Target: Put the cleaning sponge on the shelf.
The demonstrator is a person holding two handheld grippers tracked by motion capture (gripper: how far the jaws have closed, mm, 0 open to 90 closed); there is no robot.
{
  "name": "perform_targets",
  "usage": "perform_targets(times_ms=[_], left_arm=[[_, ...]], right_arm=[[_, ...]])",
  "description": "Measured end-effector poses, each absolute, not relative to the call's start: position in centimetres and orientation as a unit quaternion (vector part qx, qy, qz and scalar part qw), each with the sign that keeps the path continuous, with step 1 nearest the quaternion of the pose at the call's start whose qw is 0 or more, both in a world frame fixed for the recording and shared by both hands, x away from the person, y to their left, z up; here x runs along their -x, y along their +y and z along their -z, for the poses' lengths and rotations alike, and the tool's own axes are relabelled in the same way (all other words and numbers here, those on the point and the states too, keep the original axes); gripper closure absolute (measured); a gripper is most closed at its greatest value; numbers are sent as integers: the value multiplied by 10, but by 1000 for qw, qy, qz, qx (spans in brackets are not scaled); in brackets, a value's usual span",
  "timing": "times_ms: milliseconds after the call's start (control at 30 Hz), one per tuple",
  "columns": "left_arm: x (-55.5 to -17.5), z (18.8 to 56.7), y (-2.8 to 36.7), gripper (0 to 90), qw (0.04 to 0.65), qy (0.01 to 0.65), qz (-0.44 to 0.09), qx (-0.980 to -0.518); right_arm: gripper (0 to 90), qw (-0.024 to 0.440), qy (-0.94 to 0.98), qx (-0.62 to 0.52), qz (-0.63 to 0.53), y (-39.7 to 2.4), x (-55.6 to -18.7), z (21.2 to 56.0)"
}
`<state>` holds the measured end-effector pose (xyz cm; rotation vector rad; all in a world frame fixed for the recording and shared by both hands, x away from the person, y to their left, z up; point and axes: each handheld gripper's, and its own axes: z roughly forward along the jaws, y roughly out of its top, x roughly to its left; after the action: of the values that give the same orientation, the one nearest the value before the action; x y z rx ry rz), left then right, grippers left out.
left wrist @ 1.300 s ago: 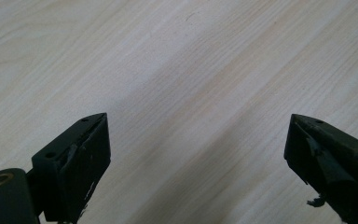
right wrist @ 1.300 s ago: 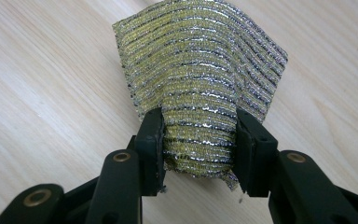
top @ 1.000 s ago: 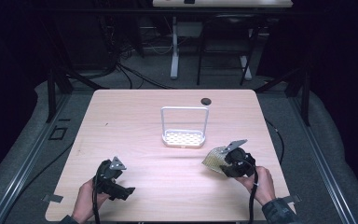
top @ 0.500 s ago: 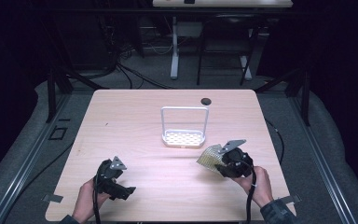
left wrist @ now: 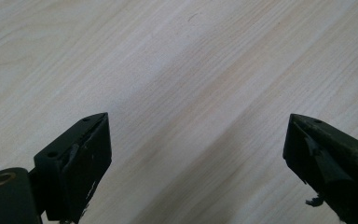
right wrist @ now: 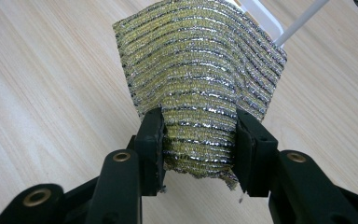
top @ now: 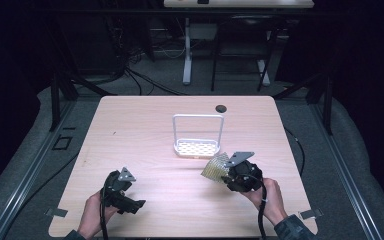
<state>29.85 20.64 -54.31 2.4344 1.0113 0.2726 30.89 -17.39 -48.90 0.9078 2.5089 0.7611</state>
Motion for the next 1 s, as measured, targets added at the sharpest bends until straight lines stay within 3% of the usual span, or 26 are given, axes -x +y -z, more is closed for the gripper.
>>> perform_targets(times_ms=[1000], left_arm=[[-298, 543, 207, 78, 247, 371, -98, -890]], right_arm=[[583, 205, 888, -291, -293, -132, -323, 485]])
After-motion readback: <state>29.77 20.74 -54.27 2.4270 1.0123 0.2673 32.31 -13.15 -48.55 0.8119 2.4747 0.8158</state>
